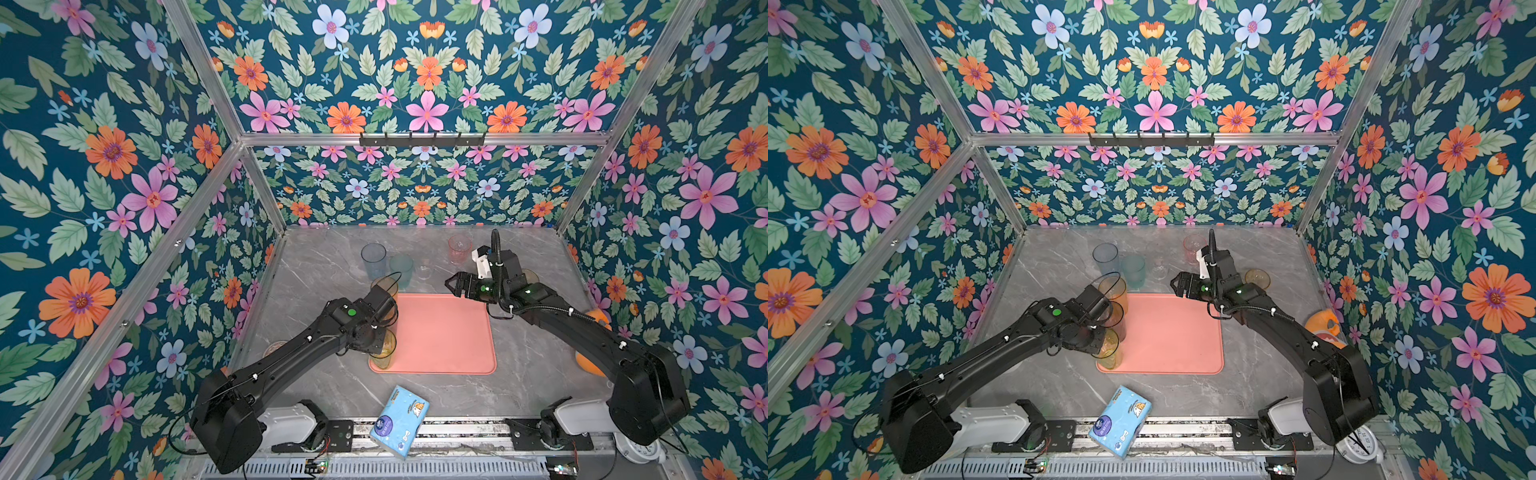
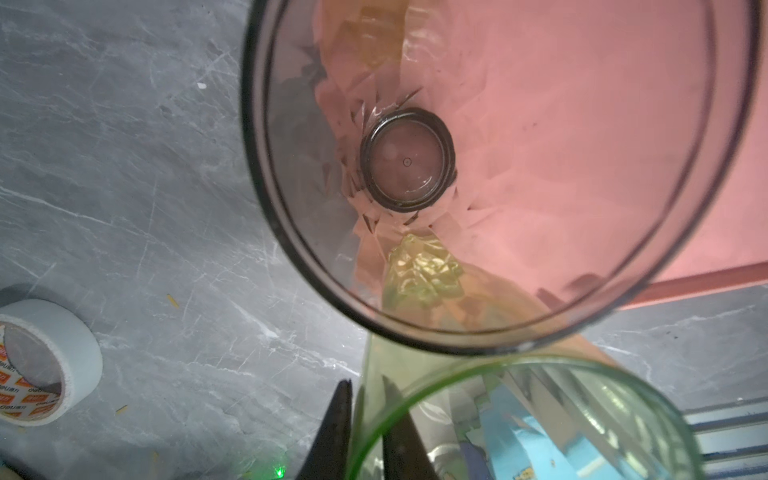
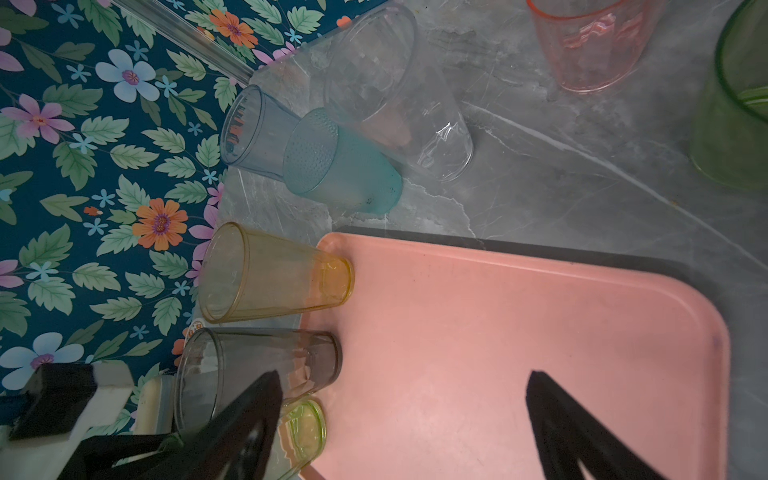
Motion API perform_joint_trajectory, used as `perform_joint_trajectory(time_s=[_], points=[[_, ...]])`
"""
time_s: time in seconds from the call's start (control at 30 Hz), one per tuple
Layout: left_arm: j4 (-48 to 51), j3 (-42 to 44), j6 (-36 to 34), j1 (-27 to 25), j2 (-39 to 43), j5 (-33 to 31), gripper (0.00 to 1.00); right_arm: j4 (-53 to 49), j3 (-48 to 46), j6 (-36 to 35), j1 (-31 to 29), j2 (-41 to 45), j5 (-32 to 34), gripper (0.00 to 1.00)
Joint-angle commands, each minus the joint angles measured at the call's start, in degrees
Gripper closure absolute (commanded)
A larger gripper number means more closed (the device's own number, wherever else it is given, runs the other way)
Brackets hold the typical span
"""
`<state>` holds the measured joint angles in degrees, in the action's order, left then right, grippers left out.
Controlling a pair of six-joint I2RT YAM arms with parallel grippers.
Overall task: Place the glasses into the tray
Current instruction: 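Lower the light green glass onto the tray beside the dark grey glass and open, then raise the left gripper away while the right gripper moves over the light blue glass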
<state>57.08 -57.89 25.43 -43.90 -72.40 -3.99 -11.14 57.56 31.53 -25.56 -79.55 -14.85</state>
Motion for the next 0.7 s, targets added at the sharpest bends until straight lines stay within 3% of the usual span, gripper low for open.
perform_joint_trajectory(time_s=[0.0,0.37,0.67], points=[[0.74,-0.45,-0.29,-0.05,0.02,-0.56,0.79,0.26,-0.08,0.33,-0.05,0.4,0.17,0.07],[2.22,-3.61,-0.46,-0.05,1.48,-0.63,0.7,0.2,-0.01,0.29,-0.05,0.69,0.36,0.07],[7.39,-14.17,-4.75,0.04,-0.32,-4.05,0.6,0.13,0.18,0.16,-0.1,1.62,0.66,0.07]])
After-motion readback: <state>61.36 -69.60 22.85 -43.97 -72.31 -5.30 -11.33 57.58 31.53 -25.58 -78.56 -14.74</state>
